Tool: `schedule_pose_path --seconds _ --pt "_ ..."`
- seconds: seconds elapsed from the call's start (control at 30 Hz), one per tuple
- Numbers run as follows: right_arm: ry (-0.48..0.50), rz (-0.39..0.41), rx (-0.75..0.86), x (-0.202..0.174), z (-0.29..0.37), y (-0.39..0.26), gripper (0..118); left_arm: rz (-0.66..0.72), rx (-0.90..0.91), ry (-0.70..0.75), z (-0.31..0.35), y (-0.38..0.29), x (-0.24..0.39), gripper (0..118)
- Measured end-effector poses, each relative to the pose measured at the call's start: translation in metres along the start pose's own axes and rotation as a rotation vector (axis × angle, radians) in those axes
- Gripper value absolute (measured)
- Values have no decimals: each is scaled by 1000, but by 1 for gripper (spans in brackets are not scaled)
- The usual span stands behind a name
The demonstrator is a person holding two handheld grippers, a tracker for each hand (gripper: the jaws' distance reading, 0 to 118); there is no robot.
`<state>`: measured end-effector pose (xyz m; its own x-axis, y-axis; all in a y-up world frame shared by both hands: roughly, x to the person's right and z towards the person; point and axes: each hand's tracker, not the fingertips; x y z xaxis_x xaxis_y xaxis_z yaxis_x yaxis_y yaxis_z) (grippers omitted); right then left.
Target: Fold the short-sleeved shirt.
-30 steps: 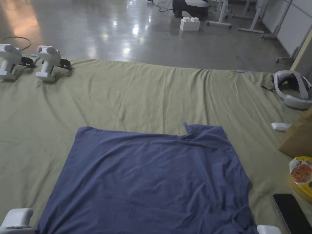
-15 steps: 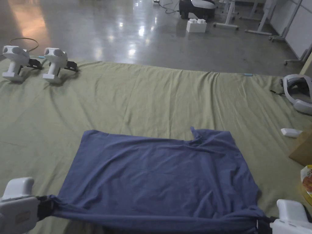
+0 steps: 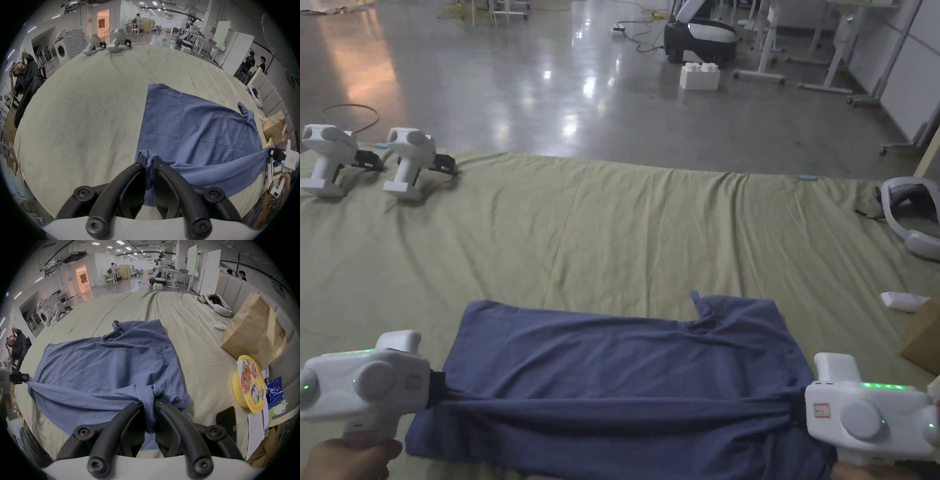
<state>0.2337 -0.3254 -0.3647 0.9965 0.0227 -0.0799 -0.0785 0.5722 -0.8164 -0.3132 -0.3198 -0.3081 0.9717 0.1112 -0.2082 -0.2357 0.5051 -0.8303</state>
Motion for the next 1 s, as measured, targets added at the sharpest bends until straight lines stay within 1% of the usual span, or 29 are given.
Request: schedule_pose_path --seconds 0.07,0.1,0.2,0.3,0.33,0.37,0.4,0.43,0.5,0.6,0.67,0.8,0.87,0.9,0.93,0.97,1.0 --pt "10 -5 -20 2 -13 3 12 22 -27 1 -9 3 -2 11" --pt "-1 -1 -39 1 -19 4 12 38 -34 -8 -13 4 -4 11" --pt "3 -7 -65 3 -28 1 16 53 -51 -14 -15 5 -3 12" --pt "-9 -16 -42 4 -21 -2 19 49 -51 -18 -7 4 2 15" --pt "-26 -13 -14 4 -16 -3 29 44 -40 -18 -2 3 2 24" --pt "-39 -4 24 4 -9 -3 42 39 -24 -23 2 3 2 41" --pt "-43 5 68 3 -1 -4 56 37 -6 -38 8 3 1 64" --pt "-48 21 114 0 8 -4 60 35 14 -56 14 4 2 68" --pt "-63 55 191 -4 24 -5 67 20 79 -62 27 3 5 68" --pt "-71 92 308 -18 52 -9 68 -23 188 -75 51 0 16 68" --pt "-68 94 396 -26 68 -14 67 -54 265 -87 66 -5 25 68" --pt "-44 47 580 -45 101 -31 66 -128 439 -48 89 -23 44 68" --pt "-54 21 655 -53 110 -39 63 -150 522 -40 99 -36 52 68" --pt "-69 6 691 -58 115 -44 59 -156 559 -38 104 -43 57 66" --pt "-76 -7 712 -61 119 -47 51 -161 585 -41 101 -48 56 63" --pt "-75 -19 725 -65 121 -48 38 -170 609 -41 102 -53 59 54" --pt "-68 -38 739 -68 123 -49 21 -176 619 -47 105 -58 63 27"
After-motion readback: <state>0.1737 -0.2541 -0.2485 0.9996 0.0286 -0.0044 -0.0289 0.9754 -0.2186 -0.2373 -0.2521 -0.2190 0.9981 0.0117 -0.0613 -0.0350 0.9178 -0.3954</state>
